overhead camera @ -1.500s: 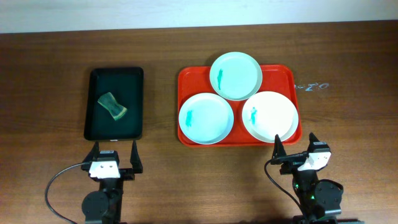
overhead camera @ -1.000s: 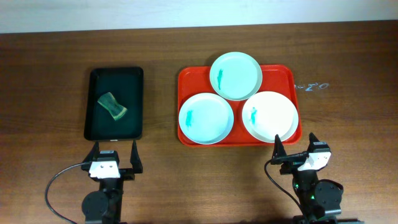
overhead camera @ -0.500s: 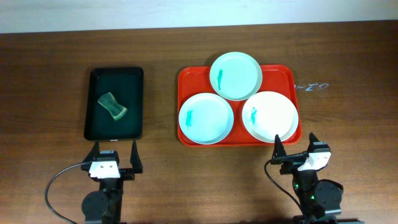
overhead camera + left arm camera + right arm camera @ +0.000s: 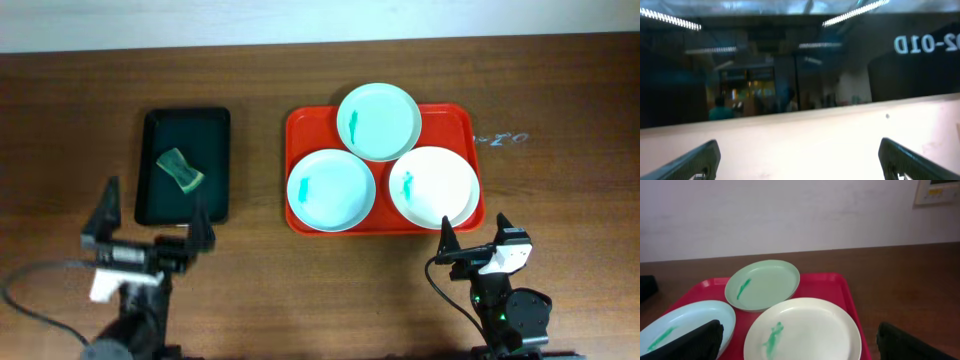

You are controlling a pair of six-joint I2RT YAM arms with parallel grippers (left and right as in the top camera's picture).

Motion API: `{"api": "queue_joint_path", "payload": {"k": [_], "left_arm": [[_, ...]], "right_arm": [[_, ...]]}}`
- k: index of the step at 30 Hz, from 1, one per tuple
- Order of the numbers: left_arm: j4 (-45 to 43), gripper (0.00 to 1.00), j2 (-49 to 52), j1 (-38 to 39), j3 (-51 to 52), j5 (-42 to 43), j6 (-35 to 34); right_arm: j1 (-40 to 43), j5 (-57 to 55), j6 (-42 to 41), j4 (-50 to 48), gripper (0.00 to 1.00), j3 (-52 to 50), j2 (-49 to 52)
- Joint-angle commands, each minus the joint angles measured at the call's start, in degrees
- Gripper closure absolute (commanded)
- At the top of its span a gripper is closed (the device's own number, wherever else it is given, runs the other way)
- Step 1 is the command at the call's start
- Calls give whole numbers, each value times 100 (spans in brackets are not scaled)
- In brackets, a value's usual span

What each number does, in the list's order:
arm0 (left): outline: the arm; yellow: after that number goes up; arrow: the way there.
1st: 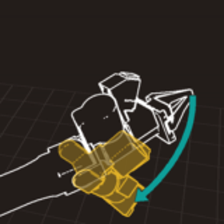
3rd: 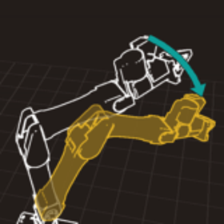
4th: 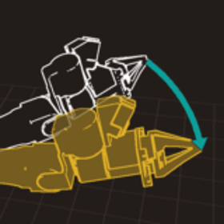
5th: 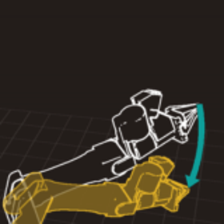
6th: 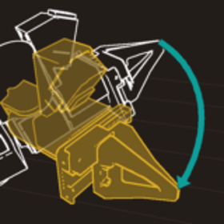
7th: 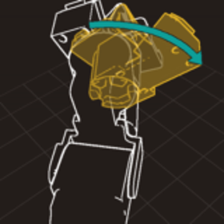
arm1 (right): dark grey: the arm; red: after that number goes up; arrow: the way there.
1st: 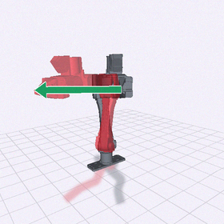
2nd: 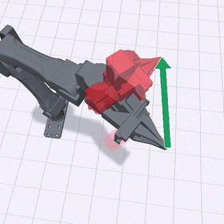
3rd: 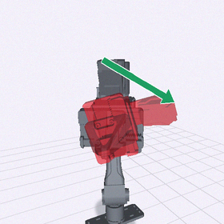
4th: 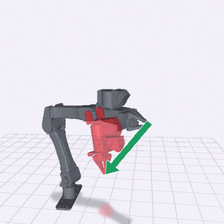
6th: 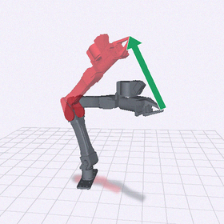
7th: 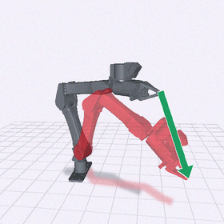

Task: Clean dirty plates on tray and stack at the side
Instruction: 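Reach the left gripper into the black tray and grasp the sponge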

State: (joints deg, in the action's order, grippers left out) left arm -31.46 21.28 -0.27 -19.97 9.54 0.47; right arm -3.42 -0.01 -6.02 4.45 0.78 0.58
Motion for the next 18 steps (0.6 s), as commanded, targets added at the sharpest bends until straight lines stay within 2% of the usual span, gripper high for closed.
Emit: {"api": "queue_joint_path", "payload": {"k": [1,2,3,4,5,6,7,8,9,11,15,16,18], "left_arm": [[2629,1,1934,22,-2402,-203,686],[4433,1,2900,22,-3654,-179,693],[5742,1,3849,24,-4715,24,693],[6599,1,4653,24,-5407,267,695],[6822,1,5189,4,-5670,52,632],[6817,1,5593,-83,-5757,-651,-131],[6835,1,6120,-273,-5783,-1733,-1672],[6865,1,6463,-415,-5783,-1834,-2302],[6867,1,6826,-542,-5781,-1650,-2531],[6870,1,7744,-605,-5781,-1598,-2535],[6505,0,8616,-608,-5781,-1788,-2533],[6253,7,8955,-605,-5781,-1845,-2634],[6074,10,9318,-605,-5781,-1843,-2830]], "right_arm": [[-28,-31,-20,20,2,-46,-39],[-28,-28,-20,20,2,-46,-37],[-28,-31,-20,20,2,-46,-39],[-28,-31,-20,20,2,-46,-39],[-28,-31,-20,20,2,-46,-37],[-28,-31,-20,20,2,-46,-39],[-28,-28,-20,20,2,-46,-37],[-28,-31,-20,20,2,-46,-39],[-28,-31,-20,20,2,-46,-39],[-28,-31,-20,20,2,-46,-39],[-28,-31,-20,20,2,-46,-39],[-28,-31,-20,20,2,-46,-39],[-28,-31,-20,20,1,-46,-37]]}}
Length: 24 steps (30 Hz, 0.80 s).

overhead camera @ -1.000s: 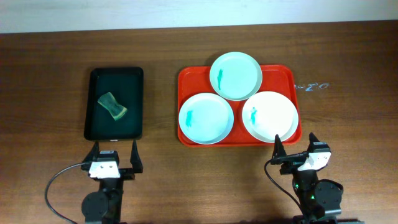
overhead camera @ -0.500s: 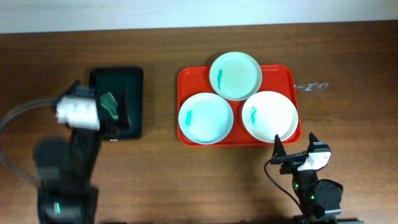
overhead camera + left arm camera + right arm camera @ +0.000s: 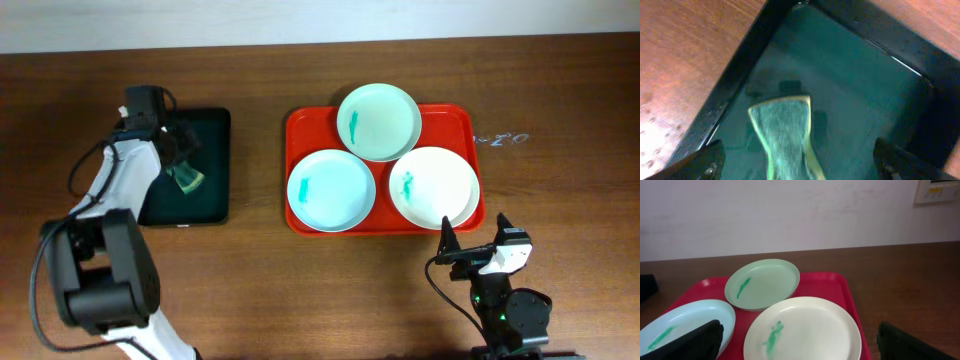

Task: Clean dirty plates on tray and stack at the side
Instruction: 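Reach the left gripper into the black tray and grasp the sponge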

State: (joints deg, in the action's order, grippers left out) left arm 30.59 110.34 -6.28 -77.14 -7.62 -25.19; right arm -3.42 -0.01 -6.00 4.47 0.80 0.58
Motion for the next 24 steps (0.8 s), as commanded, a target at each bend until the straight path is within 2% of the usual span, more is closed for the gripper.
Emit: {"api": "queue_joint_path", "payload": {"k": [1,4,5,7,8,9,10,11,12,14,16,17,18,20,22,23,24], "left_arm": [[-188,12,540,-7,-63,-129,-264],[-492,25,848,-15,-63,-146,-267],[-533,34,859,-15,-63,-146,-264],[-595,59,859,-15,-63,-177,-262],[-612,89,859,-15,-63,-332,-264],[-610,100,859,-15,-63,-428,-262],[-605,100,859,-15,-63,-424,-262],[-544,62,857,-15,-66,-345,-260],[-240,1,815,-15,-114,221,-243],[369,1,791,-15,-166,903,-236],[918,1,793,-15,-166,999,-236],[984,11,793,-15,-166,999,-236],[999,51,793,-15,-166,997,-236],[883,98,793,-15,-166,909,-238],[776,100,793,-15,-166,763,-238],[728,58,793,-15,-166,756,-236],[625,1,793,-15,-166,540,-236]], "right_arm": [[-28,-31,-22,17,2,-48,-39],[-28,-31,-22,17,2,-48,-39],[-28,-31,-22,17,2,-48,-39],[-28,-31,-22,17,2,-48,-39],[-28,-31,-22,17,2,-48,-39],[-28,-31,-22,17,2,-48,-39],[-28,-31,-22,17,2,-48,-39],[-28,-31,-22,17,2,-48,-39],[-28,-31,-22,17,2,-48,-39],[-28,-31,-22,17,2,-48,-39],[-28,-31,-22,17,2,-48,-39],[-28,-31,-22,17,2,-48,-37],[-28,-31,-22,17,2,-48,-39],[-28,-31,-22,17,2,-48,-37],[-28,-31,-22,17,2,-48,-39],[-28,-28,-22,17,2,-48,-39],[-28,-31,-22,15,2,-48,-39]]}}
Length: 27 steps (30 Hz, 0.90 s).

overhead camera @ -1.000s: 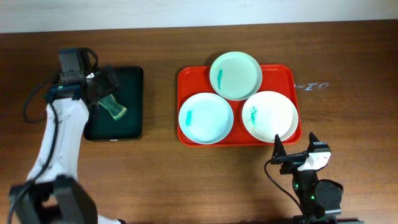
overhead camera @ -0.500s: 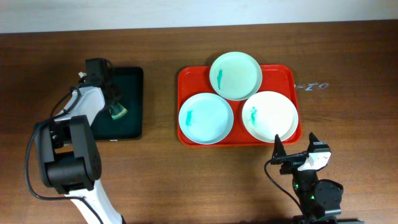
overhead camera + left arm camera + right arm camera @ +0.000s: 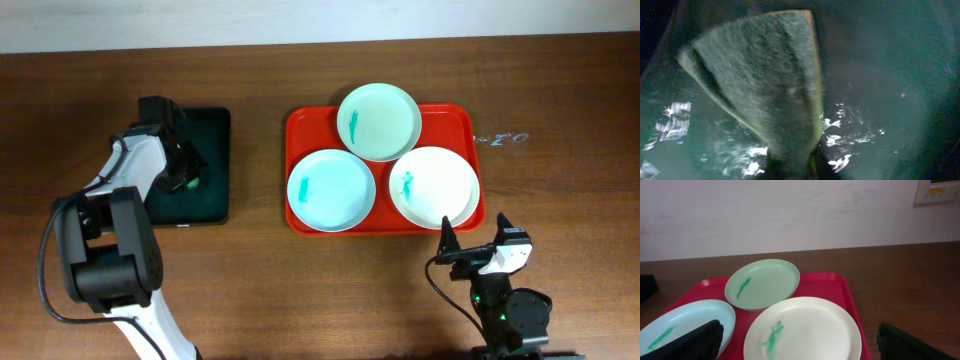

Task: Clean dirty plates on tray and stack at the side
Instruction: 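Reach the left gripper into the black tray and grasp the sponge, then carry the sponge with the left gripper to the lower-left plate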

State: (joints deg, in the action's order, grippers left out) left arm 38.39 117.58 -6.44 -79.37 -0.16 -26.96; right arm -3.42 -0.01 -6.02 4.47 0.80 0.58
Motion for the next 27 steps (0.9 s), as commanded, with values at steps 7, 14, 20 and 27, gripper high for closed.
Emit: {"api": "queue_joint_path", "payload": {"k": [7,14,20,27], "left_arm": [[-540,37,70,0,57,-1080,-59],[-516,34,70,0,57,-669,-59],[-107,100,-356,0,-238,-603,-20],[297,100,-2208,28,-131,332,868]], "right_arm": [[-28,-31,-20,17,2,-48,-39],[-28,-31,-20,17,2,-48,-39],[-28,-31,-20,17,2,-48,-39],[-28,-31,-20,17,2,-48,-39]]}}
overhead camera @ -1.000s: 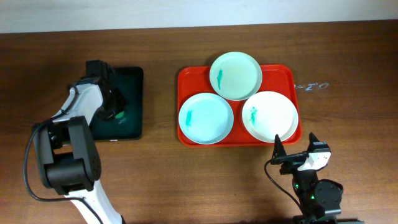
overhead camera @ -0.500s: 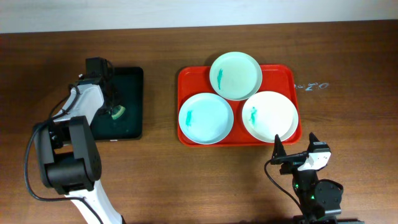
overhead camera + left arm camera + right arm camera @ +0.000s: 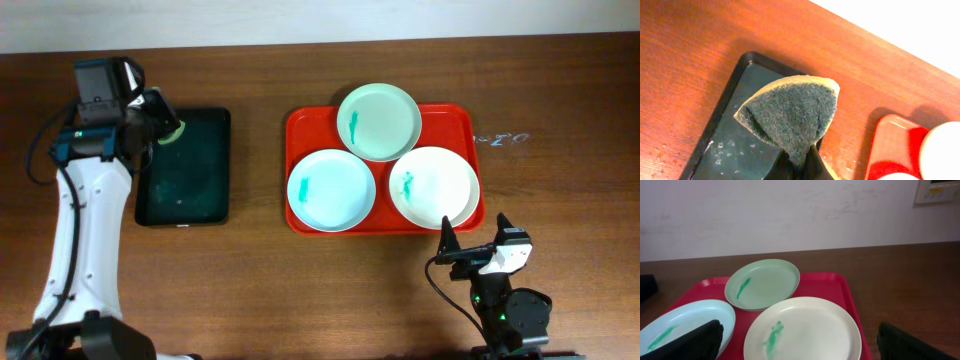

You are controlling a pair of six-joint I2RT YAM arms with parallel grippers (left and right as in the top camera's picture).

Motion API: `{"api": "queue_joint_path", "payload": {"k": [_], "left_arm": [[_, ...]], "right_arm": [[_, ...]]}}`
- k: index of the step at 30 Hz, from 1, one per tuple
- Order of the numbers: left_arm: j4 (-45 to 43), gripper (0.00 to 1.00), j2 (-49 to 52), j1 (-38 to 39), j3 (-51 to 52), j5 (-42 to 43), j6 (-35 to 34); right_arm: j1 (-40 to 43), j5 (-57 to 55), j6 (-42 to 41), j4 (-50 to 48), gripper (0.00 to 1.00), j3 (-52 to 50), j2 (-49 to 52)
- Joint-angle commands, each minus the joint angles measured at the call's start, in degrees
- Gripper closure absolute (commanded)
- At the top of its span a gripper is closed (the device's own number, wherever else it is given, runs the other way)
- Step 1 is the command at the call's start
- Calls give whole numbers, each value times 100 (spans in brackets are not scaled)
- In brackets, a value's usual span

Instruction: Clean dirty plates on tray and stack at the side

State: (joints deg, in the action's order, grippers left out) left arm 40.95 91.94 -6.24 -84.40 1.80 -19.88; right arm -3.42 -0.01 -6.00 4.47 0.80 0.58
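Observation:
Three plates smeared with green lie on the red tray [image 3: 300, 125]: a mint one [image 3: 378, 121] at the back, a pale blue one [image 3: 331, 190] front left, a white one [image 3: 434, 187] front right. My left gripper [image 3: 163, 124] is shut on the green sponge [image 3: 792, 115] and holds it lifted over the top left corner of the black tray [image 3: 190, 185]. My right gripper [image 3: 800, 347] stands open at the table's front edge, facing the white plate [image 3: 802, 330], with nothing between its fingers.
The black tray [image 3: 735, 150] is wet, with droplets on its floor. Brown tabletop surrounds both trays. A faint chalk mark [image 3: 500, 138] sits right of the red tray. A pale wall stands behind the table.
My left gripper was down in the black tray, pressed on the sponge. Now it holds the sponge raised above the tray's top left corner. The right arm has not moved.
My left gripper stood open at the table's front left with the sponge lying in the black tray. Then it was open over the sponge, then shut on it in the tray. Now the sponge is lifted clear. The plates and right arm stayed put.

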Motion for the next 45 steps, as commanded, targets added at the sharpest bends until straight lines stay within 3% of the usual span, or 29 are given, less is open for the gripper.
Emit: {"api": "queue_joint_path", "payload": {"k": [1,3,5,7,9,12,14,16,20,21,22,23,30,32,35,38,39,41,43,45], "left_arm": [[-39,100,643,9,636,79,155],[-15,100,1309,7,859,612,387],[192,100,1027,7,509,1410,1147],[487,100,160,201,-20,2166,1185],[352,100,-317,737,-17,2170,1185],[249,100,-44,2061,122,1919,1176],[-70,100,776,2966,170,1749,905],[-269,100,1818,3646,170,881,614],[-542,100,2549,3842,168,710,581],[-533,69,2500,3799,96,719,581],[-501,22,2439,3748,0,734,581],[-413,1,2323,3674,-151,734,581],[553,1,557,2299,-815,426,581],[857,1,520,1993,-813,282,581],[1318,1,522,1692,-811,282,581],[1318,1,522,1694,-811,286,579],[1316,1,522,1694,-811,284,581],[1318,1,522,1694,-811,284,581],[1335,1,522,1694,-811,286,581],[1335,1,522,1694,-811,289,579]], "right_arm": [[-28,-31,-22,17,2,-48,-39],[-28,-31,-24,15,1,-48,-39],[-28,-31,-22,17,2,-48,-37],[-28,-31,-22,17,2,-48,-37],[-28,-31,-22,17,2,-48,-39],[-28,-31,-22,15,2,-48,-37],[-28,-31,-22,17,1,-48,-39],[-28,-31,-22,17,2,-48,-39],[-28,-31,-24,17,2,-48,-39],[-28,-31,-22,17,2,-48,-39],[-28,-31,-22,17,2,-48,-39],[-28,-31,-22,17,2,-48,-37],[-26,-105,-11,-61,2,-48,-39],[-33,-122,-72,-715,2,-48,-39],[-33,647,-352,-2529,2,-48,-39],[-31,380,7,-5484,2,247,57],[-31,387,297,-5348,2,608,131],[-31,382,885,-3115,2,2640,1054],[-33,393,879,442,2,5447,2975],[-33,1165,870,2734,2,7350,4621]]}}
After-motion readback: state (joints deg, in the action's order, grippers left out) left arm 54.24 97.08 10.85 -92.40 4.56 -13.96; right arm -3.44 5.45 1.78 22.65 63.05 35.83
